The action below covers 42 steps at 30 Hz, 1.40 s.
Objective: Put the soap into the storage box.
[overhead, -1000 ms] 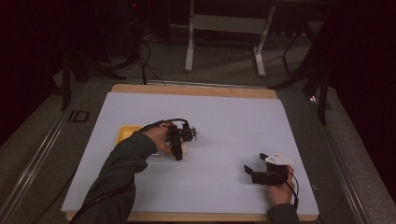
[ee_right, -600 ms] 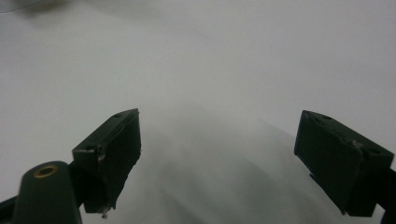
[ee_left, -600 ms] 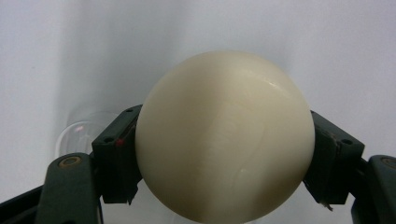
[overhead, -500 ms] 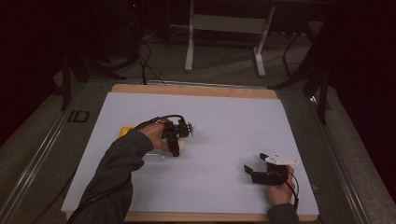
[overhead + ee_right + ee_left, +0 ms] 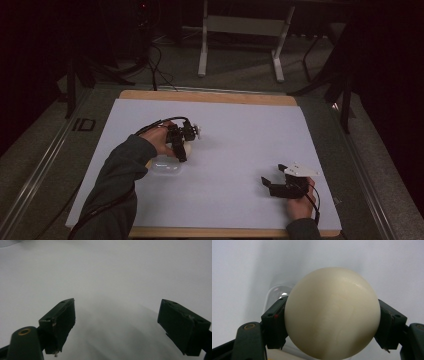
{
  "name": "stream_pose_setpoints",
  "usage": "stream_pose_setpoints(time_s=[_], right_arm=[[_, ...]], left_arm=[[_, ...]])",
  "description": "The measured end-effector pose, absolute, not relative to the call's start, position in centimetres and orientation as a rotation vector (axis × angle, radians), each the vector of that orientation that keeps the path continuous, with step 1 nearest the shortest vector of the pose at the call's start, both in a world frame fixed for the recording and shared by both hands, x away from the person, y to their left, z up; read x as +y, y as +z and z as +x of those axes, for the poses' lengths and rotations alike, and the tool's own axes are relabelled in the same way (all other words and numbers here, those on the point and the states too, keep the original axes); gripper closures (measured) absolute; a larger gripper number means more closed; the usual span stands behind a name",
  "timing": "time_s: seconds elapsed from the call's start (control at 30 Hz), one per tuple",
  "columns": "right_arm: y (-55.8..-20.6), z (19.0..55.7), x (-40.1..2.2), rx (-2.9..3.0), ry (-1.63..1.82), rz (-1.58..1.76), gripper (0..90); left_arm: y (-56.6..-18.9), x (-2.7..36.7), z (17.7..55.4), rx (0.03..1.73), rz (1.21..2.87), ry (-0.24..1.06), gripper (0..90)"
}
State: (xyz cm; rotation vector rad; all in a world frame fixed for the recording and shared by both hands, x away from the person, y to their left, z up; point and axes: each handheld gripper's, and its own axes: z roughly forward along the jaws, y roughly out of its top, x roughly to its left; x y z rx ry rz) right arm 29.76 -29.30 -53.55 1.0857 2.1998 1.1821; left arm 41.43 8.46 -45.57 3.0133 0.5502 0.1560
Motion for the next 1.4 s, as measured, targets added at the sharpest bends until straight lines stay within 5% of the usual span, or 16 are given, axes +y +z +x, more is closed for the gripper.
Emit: stream_pose_setpoints(time_s=[1.4], right_arm=[[-53.5,29.7,-29.4,2.196,1.189,1.085,14.6]], left_arm=[[-44.8,13.0,42.5,0.725,3.01,0.186,25.5]])
